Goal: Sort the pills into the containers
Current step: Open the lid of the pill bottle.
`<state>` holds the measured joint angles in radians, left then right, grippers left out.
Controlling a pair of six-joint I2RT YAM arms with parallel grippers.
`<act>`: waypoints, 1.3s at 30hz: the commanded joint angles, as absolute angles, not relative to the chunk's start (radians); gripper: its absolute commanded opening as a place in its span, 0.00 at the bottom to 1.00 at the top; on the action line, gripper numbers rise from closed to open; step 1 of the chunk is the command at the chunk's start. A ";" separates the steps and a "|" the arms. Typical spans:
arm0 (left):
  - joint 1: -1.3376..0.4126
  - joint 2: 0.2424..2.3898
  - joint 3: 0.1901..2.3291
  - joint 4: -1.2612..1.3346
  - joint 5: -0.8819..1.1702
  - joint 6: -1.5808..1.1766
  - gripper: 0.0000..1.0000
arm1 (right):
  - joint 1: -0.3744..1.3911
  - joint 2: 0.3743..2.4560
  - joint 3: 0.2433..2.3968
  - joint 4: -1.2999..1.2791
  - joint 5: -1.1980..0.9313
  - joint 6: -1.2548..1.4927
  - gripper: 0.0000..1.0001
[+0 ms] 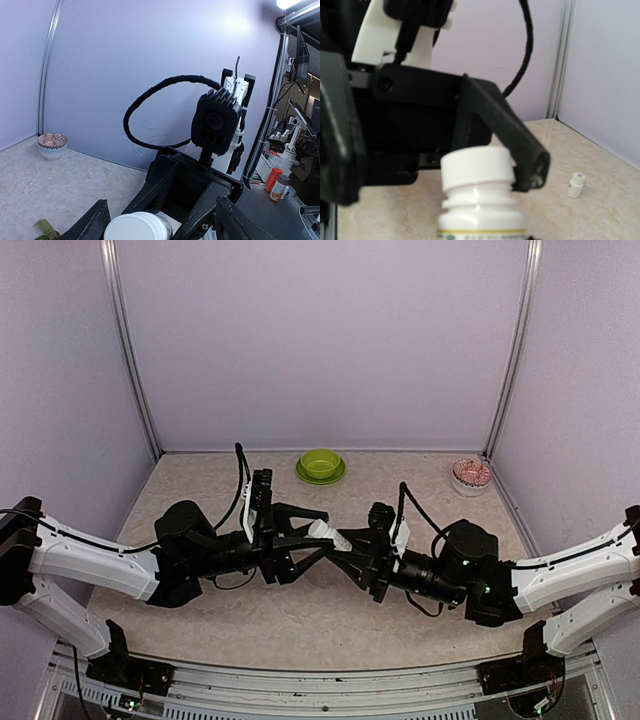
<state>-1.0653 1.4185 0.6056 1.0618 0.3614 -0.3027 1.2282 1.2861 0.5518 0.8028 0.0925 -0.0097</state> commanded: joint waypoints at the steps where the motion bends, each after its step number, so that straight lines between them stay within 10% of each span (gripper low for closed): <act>1: -1.068 1.402 0.596 1.076 0.362 -0.304 0.68 | 1.221 1.254 0.534 0.822 0.164 -0.008 0.21; 15: -1.062 1.414 0.621 1.019 0.281 -0.311 0.32 | 1.221 1.264 0.537 0.820 0.139 -0.012 0.22; 39: -1.086 1.349 0.677 0.827 0.076 -0.543 0.28 | 1.221 1.262 0.452 0.935 0.219 -0.172 0.22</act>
